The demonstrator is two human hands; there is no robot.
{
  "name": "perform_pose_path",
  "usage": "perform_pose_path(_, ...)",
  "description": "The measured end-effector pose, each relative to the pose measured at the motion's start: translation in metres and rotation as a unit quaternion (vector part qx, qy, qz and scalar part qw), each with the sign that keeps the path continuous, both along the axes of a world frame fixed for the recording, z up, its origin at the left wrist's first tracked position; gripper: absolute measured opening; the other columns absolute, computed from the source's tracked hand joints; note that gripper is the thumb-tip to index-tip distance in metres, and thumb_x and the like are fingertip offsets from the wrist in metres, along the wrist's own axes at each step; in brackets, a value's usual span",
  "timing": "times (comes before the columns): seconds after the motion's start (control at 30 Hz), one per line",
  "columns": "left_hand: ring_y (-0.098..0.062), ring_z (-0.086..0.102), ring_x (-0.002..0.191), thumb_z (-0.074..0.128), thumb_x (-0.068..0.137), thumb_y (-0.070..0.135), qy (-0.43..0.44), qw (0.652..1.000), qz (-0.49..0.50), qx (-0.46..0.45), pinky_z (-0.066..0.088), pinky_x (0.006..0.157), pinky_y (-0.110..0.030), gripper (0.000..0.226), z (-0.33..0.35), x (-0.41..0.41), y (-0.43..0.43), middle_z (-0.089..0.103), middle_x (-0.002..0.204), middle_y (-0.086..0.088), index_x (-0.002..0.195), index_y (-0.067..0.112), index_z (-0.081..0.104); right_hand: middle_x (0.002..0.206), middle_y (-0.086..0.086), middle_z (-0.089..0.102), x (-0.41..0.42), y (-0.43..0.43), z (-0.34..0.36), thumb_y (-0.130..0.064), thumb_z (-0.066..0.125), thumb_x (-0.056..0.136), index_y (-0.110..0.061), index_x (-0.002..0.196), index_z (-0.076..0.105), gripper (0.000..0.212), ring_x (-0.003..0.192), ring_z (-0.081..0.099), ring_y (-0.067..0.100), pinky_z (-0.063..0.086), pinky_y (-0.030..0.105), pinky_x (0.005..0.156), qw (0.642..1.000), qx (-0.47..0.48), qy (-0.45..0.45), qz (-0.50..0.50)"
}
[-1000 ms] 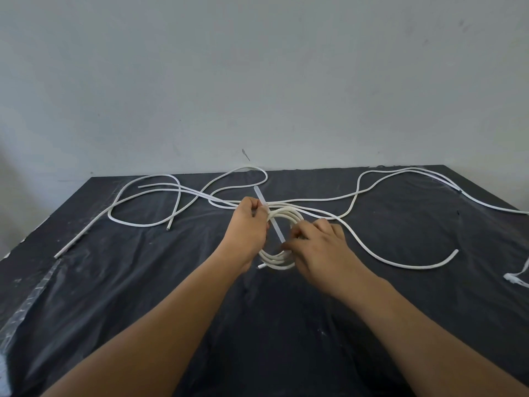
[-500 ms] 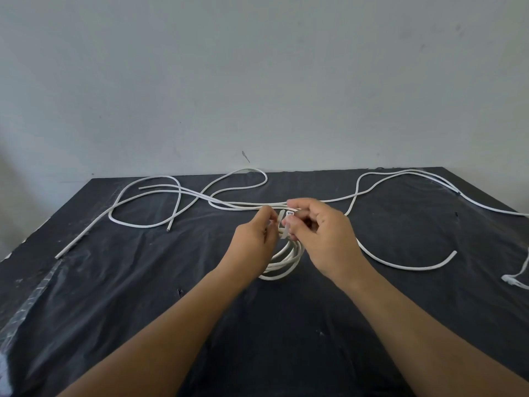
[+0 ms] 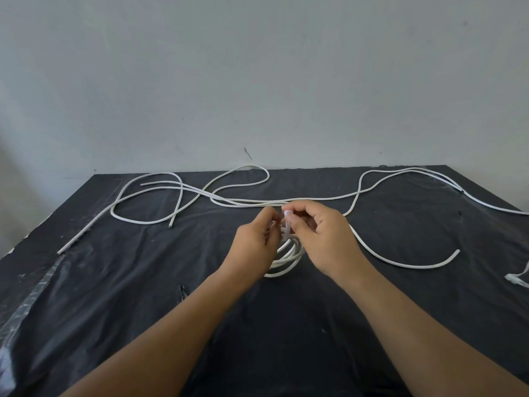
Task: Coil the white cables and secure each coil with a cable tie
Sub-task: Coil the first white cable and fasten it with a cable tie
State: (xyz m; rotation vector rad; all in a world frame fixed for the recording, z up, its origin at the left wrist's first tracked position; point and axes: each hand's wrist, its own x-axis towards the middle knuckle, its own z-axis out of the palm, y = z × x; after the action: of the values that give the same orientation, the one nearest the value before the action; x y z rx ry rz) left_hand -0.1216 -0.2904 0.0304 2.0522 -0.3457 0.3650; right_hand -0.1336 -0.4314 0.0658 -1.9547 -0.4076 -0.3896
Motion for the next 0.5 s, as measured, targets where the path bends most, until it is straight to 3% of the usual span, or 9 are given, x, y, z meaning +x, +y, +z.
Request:
perform_pose_path(0.1, -0.007, 0.036, 0.048, 0.045, 0.096, 0.016, -0.002, 1.0, 0.008, -0.012, 0.031, 0.047, -0.016, 0.012, 0.0011, 0.0005, 0.001, 0.052, 0.059, -0.006, 0.087, 0.017, 0.052, 0.08, -0.008, 0.071, 0.0005, -0.0007, -0.0013, -0.017, 0.06, 0.093, -0.026, 0.099, 0.068, 0.013, 0.08, 0.068, 0.006, 0.053, 0.02, 0.079, 0.999, 0.026, 0.022, 0.024)
perform_pose_path(0.23, -0.006, 0.041, 0.05, 0.046, 0.096, 0.016, -0.012, 1.0, 0.005, -0.015, 0.034, 0.05, -0.018, 0.012, 0.0035, -0.0014, -0.0002, 0.059, 0.064, -0.008, 0.086, 0.017, 0.052, 0.074, -0.008, 0.069, 0.0033, -0.0009, -0.0065, -0.016, 0.061, 0.092, -0.026, 0.097, 0.067, 0.013, 0.076, 0.069, 0.012, 0.055, 0.028, 0.079, 0.998, 0.053, 0.025, 0.028)
perform_pose_path(0.4, -0.006, 0.04, 0.05, 0.045, 0.096, 0.014, -0.024, 0.999, -0.011, -0.026, 0.033, 0.05, -0.019, 0.013, 0.0094, -0.002, -0.0003, 0.051, 0.058, 0.004, 0.086, 0.019, 0.05, 0.081, -0.012, 0.068, 0.005, 0.0006, -0.0046, -0.014, 0.064, 0.089, -0.03, 0.087, 0.064, 0.016, 0.075, 0.065, 0.006, 0.049, 0.016, 0.068, 0.999, -0.01, -0.041, -0.004)
perform_pose_path(0.5, -0.006, 0.038, 0.05, 0.046, 0.096, 0.015, -0.006, 0.998, -0.015, -0.053, 0.033, 0.05, -0.02, 0.013, 0.0094, 0.0, 0.0017, 0.047, 0.056, 0.004, 0.084, 0.019, 0.051, 0.084, -0.007, 0.067, 0.0057, 0.0014, -0.0056, -0.012, 0.068, 0.086, -0.02, 0.085, 0.067, 0.008, 0.078, 0.063, 0.009, 0.051, 0.02, 0.069, 0.995, -0.034, -0.091, -0.015)
